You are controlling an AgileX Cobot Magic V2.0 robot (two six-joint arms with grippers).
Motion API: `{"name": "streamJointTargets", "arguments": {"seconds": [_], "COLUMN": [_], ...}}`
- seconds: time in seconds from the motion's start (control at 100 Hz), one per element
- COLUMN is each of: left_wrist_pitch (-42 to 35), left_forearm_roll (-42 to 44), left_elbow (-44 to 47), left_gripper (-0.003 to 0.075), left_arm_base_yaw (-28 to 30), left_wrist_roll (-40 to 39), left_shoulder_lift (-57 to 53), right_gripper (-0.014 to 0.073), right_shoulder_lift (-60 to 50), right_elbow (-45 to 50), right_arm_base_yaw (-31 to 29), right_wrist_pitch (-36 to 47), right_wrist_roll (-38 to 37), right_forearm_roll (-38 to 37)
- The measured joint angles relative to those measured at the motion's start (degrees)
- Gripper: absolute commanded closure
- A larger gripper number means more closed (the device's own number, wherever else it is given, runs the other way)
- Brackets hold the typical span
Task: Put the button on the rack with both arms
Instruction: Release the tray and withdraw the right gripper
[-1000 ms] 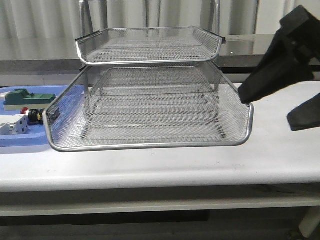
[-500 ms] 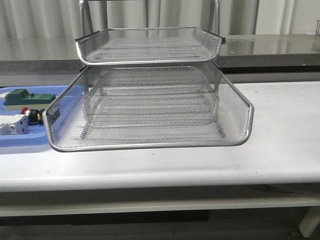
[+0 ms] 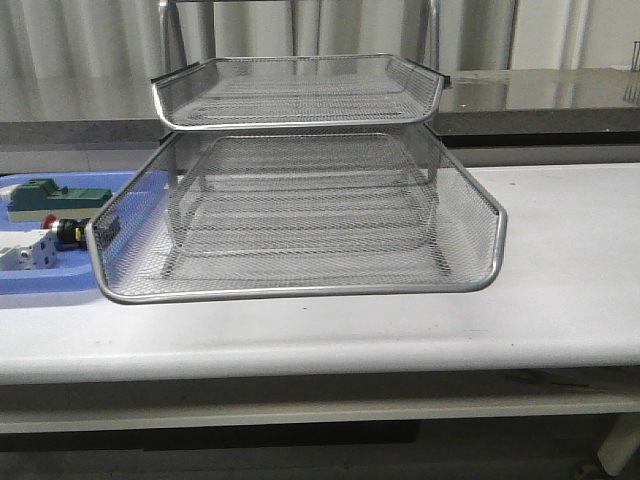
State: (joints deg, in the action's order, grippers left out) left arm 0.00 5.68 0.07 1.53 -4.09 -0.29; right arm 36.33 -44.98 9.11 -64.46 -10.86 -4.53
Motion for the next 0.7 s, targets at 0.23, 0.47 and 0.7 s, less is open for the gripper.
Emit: {"name": "streamJointTargets", "arguments": {"seconds": [0.23,0.47,0.7], "left_wrist_pitch": [0.0,0.0,0.0], "left_forearm_roll": [0.0,0.0,0.0], "left_elbow": [0.0,0.0,0.0], "left_gripper": [0.0716,0.0716,0.0716], "left_arm_base_yaw": [0.0,0.0,0.0], "left_wrist_roll": [0.0,0.0,0.0], "left_shoulder_lift": [0.0,0.0,0.0], "right_gripper": [0.0300,0.0659,0.0664], "right_shoulder_lift": [-0.4,-0.4,-0.4], "right_elbow": [-0.1,-0.1,-0.1], "right_arm_base_yaw": [0.0,0.0,0.0], "right_wrist_pitch": [-0.1,-0.1,-0.1], "right_wrist_roll": [0.0,0.0,-0.1], "right_forearm_roll": [-0.1,-0.1,-0.1]}}
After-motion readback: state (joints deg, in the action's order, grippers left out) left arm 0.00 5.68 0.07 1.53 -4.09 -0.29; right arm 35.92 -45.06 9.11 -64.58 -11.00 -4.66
